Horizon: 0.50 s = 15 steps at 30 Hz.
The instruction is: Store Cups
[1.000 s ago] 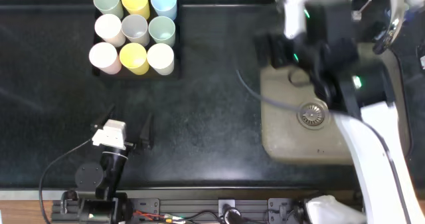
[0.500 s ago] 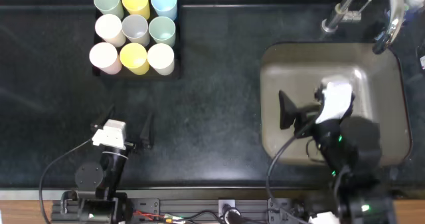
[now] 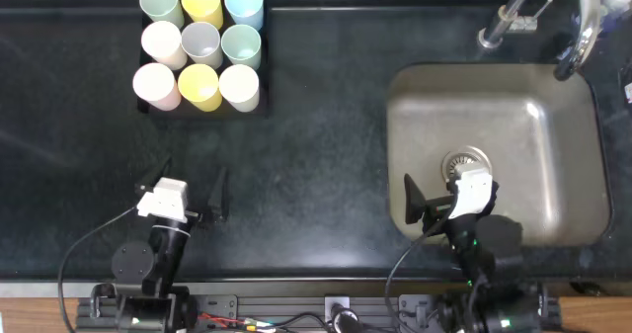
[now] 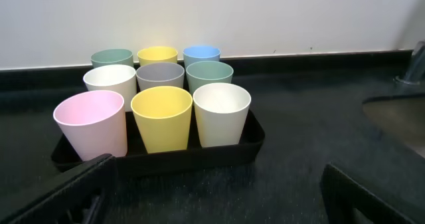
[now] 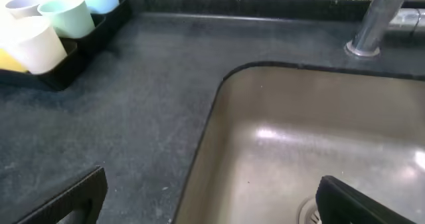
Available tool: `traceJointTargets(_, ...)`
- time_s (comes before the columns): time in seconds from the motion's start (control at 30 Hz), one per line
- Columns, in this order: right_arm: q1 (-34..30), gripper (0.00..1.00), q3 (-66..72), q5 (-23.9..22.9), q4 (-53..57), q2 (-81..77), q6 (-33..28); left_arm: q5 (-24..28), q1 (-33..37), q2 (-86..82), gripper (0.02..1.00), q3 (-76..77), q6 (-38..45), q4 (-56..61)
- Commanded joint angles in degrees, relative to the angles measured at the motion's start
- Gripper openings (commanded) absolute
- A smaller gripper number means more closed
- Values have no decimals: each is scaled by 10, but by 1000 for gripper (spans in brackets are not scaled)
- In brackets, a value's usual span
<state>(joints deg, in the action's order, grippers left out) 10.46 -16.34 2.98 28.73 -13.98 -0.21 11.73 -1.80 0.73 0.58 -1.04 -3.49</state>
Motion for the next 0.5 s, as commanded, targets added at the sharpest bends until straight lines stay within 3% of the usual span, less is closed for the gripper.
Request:
traceJointTargets(0.03, -4, 998, 40, -1, -50, 54, 0, -2, -3, -6, 1000, -1, 10, -1)
traceJointTargets(0.37, -4, 996, 160, 7, -263, 131, 0, -2, -3, -6, 1000, -1, 10, -1)
traceJointTargets(0.5, -3, 993, 161, 0, -254, 132, -2, -2, -3, -6, 1000, -1, 10, -1)
